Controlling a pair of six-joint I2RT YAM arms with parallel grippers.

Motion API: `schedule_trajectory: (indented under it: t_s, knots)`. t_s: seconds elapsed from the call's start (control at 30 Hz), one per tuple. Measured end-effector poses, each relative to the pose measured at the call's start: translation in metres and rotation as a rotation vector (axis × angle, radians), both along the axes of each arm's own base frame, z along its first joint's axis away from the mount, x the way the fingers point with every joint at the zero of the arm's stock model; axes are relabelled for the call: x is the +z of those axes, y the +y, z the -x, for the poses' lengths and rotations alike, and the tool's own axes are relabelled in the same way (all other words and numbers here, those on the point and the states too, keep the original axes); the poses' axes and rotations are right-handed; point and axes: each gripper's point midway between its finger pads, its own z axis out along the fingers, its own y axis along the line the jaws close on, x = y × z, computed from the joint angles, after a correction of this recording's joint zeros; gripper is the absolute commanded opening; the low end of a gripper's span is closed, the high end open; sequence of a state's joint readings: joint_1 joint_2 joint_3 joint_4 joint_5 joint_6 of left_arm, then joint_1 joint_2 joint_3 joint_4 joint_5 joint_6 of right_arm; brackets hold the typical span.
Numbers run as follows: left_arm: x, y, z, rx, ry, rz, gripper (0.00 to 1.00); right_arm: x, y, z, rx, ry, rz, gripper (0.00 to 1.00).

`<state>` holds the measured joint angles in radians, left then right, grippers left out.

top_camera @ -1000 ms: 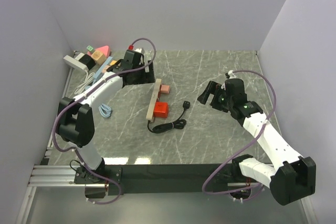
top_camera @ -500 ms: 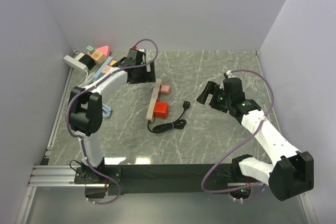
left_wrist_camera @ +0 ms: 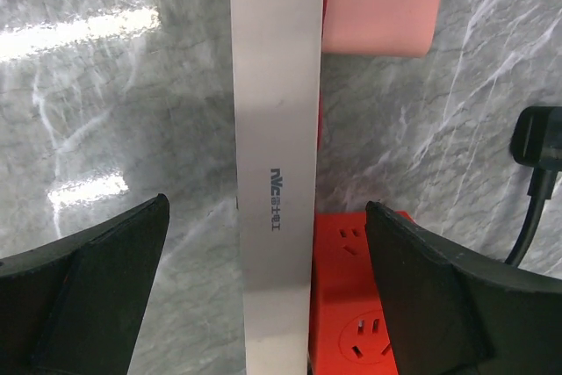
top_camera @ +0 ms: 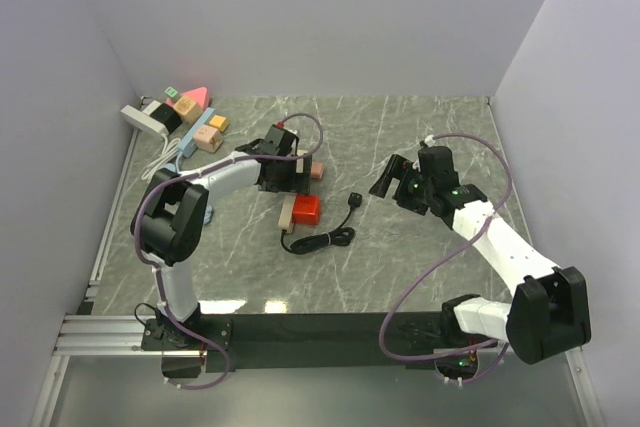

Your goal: Pull the plug off the socket

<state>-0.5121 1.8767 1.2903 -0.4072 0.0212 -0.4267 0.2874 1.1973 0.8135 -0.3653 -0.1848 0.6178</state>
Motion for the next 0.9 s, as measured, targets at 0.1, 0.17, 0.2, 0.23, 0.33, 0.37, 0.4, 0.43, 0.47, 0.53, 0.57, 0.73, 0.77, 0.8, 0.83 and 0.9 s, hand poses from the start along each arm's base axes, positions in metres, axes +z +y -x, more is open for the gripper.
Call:
schedule_trajectory:
  t_s: [0.1,0.17,0.2,0.23,0.33,0.37,0.4,0.43,0.47,0.53,0.57,0.73,0.77,0.8,0.83,0.9]
  knots:
    - [-0.001,-0.003,-0.001,0.007,-0.011,0.013,0.94,-0.002,0.004,-0.002,0.005,0.006,-0.016,0.95]
    - [0.001,-0.006,-0.006,0.018,-0.028,0.029,0.83,-0.002,0.006,-0.003,0.010,0.006,-0.029,0.93]
    - [0.002,-0.008,-0.008,0.022,-0.034,0.035,0.80,-0.002,0.008,-0.004,0.014,0.006,-0.037,0.92]
    - [0.001,-0.009,-0.010,0.024,-0.040,0.039,0.75,-0.002,0.010,-0.004,0.018,0.008,-0.045,0.93]
    - [-0.006,-0.011,-0.014,0.032,-0.040,0.040,0.70,-0.003,0.017,-0.006,0.034,0.016,-0.070,0.93]
    - [-0.010,-0.011,-0.014,0.034,-0.036,0.038,0.70,-0.003,0.019,-0.006,0.040,0.019,-0.080,0.93]
    - [-0.013,-0.011,-0.014,0.034,-0.031,0.035,0.70,-0.003,0.023,-0.005,0.048,0.020,-0.092,0.93]
    - [-0.016,-0.012,-0.014,0.034,-0.028,0.034,0.70,-0.003,0.027,-0.004,0.059,0.021,-0.103,0.94]
    - [-0.018,-0.011,-0.013,0.036,-0.025,0.031,0.70,-0.002,0.030,-0.004,0.070,0.021,-0.113,0.93]
    - [-0.019,-0.012,-0.013,0.038,-0.029,0.036,0.68,-0.002,0.040,-0.002,0.097,0.018,-0.138,0.94]
    - [-0.019,-0.013,-0.015,0.039,-0.037,0.040,0.63,-0.002,0.046,-0.001,0.113,0.018,-0.151,0.94]
    - [-0.021,-0.019,-0.016,0.040,-0.040,0.077,0.00,-0.014,0.074,0.008,0.195,0.060,-0.192,0.95]
    - [-0.020,-0.020,-0.017,0.043,-0.041,0.084,0.01,-0.018,0.080,0.010,0.211,0.070,-0.193,0.95]
    - [-0.020,-0.021,-0.017,0.046,-0.038,0.092,0.01,-0.021,0.085,0.013,0.227,0.082,-0.194,0.95]
    - [-0.020,-0.022,-0.016,0.051,-0.033,0.104,0.01,-0.024,0.089,0.015,0.240,0.092,-0.192,0.95]
    - [-0.018,-0.025,-0.014,0.061,-0.020,0.133,0.01,-0.026,0.098,0.017,0.264,0.105,-0.186,0.96]
